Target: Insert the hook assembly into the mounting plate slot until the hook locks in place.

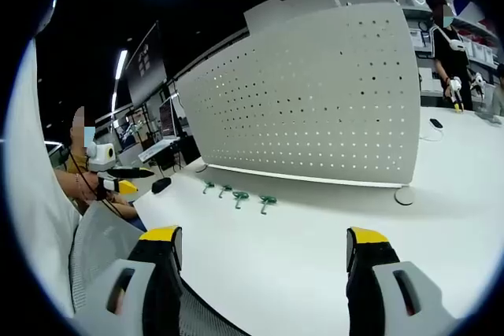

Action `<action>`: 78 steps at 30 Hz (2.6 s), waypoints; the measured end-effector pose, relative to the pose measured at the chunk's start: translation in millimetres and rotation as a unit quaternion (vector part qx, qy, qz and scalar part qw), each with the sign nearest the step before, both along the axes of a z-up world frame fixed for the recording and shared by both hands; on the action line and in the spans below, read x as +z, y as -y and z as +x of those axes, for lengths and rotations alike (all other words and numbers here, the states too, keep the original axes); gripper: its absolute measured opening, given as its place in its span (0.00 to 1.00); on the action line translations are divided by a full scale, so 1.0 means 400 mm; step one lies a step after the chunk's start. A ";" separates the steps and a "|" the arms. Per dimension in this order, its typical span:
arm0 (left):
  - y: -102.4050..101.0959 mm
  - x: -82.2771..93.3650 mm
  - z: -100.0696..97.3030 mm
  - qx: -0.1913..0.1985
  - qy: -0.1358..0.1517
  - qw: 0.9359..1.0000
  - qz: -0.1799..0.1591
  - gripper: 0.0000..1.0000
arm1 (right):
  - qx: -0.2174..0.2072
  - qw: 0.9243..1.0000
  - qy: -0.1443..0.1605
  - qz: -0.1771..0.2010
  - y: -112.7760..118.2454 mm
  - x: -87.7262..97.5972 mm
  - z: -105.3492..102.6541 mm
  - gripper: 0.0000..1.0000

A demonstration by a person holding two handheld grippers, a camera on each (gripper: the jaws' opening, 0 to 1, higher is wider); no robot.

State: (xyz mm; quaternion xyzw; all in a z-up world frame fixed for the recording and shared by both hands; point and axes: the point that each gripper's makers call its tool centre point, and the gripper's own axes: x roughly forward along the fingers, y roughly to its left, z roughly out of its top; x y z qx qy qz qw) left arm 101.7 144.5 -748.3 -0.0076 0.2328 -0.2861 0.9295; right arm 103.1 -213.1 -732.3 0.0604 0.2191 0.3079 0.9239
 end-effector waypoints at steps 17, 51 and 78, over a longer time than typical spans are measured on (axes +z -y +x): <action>-0.005 -0.013 -0.005 0.000 -0.004 1.000 0.004 0.92 | 0.000 1.000 -0.002 0.000 -0.004 -0.004 -0.006 0.83; -0.013 -0.041 0.019 -0.003 -0.017 1.000 0.011 0.92 | 0.008 1.000 -0.005 -0.002 -0.016 -0.008 0.013 0.82; -0.026 -0.100 0.103 -0.097 -0.058 0.988 0.104 0.91 | 0.015 1.000 -0.004 0.003 -0.049 -0.013 0.021 0.80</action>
